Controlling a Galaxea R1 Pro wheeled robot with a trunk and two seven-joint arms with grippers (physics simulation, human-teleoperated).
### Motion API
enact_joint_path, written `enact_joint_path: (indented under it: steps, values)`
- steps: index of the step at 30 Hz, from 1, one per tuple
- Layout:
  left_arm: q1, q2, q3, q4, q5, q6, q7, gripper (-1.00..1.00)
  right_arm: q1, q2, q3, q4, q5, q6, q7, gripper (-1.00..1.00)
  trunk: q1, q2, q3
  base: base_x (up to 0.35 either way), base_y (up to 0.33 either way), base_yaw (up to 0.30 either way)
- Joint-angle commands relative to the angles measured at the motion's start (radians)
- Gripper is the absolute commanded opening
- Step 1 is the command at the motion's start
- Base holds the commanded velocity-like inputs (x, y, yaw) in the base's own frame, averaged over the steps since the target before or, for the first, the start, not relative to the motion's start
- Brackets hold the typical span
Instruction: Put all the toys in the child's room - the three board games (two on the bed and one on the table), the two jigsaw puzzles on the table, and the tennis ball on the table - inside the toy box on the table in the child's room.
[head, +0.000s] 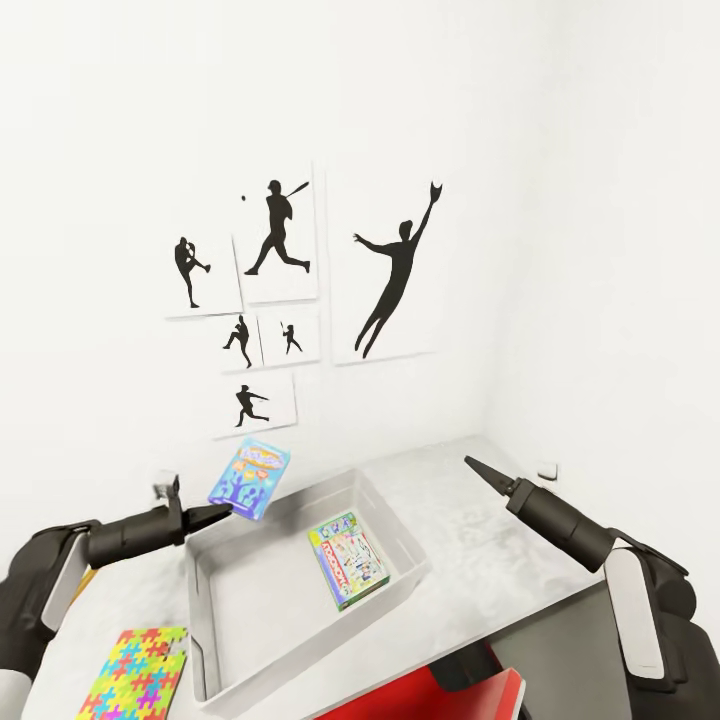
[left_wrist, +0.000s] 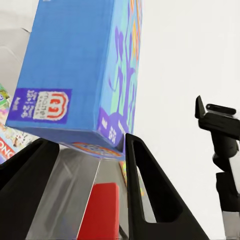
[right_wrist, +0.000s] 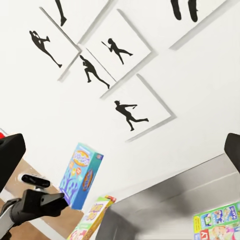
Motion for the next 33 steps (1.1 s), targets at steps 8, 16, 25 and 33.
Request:
enact_joint_path:
  steps: [8, 16, 25, 33]
  values:
    - [0.076, -0.021, -0.001, -0.107, -0.002, 0.006, 0.0, -1.0, -0.001, 0.0, -0.002, 0.0, -0.001, 0.004, 0.002, 1.0, 0.001, -0.002, -0.002, 0.0, 0.0, 0.0]
    - [0.092, -0.077, -0.002, -0.111, -0.065, 0.006, 0.093, -1.0, -0.001, 0.0, -0.002, 0.0, 0.001, 0.004, 0.002, 1.0, 0.001, -0.002, -0.002, 0.0, 0.0, 0.0]
    - [0.096, -0.153, -0.002, -0.106, -0.096, 0.006, 0.276, -1.0, -0.001, -0.001, -0.003, 0.0, 0.002, 0.006, 0.002, 1.0, 0.001, -0.002, -0.002, 0.0, 0.0, 0.0]
    - [0.097, -0.158, 0.003, -0.05, -0.097, 0.004, 0.382, -1.0, -0.001, -0.002, -0.004, 0.0, 0.002, 0.006, 0.002, 1.0, 0.001, -0.002, -0.002, 0.0, 0.0, 0.0]
